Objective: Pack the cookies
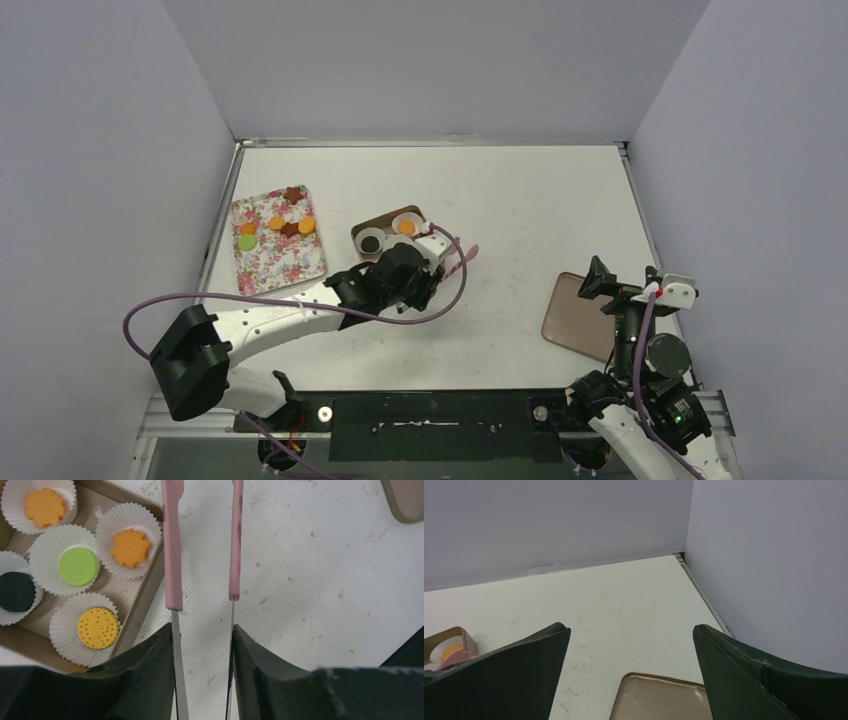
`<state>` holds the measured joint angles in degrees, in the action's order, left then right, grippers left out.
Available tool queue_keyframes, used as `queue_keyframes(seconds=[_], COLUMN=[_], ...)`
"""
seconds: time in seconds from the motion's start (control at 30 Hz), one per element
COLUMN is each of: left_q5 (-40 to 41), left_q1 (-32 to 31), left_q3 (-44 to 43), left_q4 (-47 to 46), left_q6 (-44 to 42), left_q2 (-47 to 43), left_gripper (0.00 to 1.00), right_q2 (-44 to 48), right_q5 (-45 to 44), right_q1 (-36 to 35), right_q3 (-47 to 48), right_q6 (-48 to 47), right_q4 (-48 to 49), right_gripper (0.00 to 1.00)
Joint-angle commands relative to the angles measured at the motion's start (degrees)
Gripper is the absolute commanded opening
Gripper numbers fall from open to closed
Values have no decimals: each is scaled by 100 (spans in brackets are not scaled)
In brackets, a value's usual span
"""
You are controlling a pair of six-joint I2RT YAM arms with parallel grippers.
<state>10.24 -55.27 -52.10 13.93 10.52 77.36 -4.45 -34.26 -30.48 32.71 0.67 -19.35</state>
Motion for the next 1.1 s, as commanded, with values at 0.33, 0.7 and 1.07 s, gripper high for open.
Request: queue_keyframes(seconds=[0.33,0.7,1.07], left_q5=[414,477,723], left_q1=[-616,-773,-788], left_q3=[814,1243,1389], left_q4=[-2523,-2956,-2744], left_q6=[46,76,312], left_q2=[1107,1503,729], left_gripper=[41,53,76], right_q2=[-1294,-3589,-5173], right_q5=[142,557,1769], right_q1=[-46,-41,820], right_q3=[565,1670,1492], right_q6=[129,1645,2803], right_q4=[-328,-1347,-1573], right_gripper=[100,100,100])
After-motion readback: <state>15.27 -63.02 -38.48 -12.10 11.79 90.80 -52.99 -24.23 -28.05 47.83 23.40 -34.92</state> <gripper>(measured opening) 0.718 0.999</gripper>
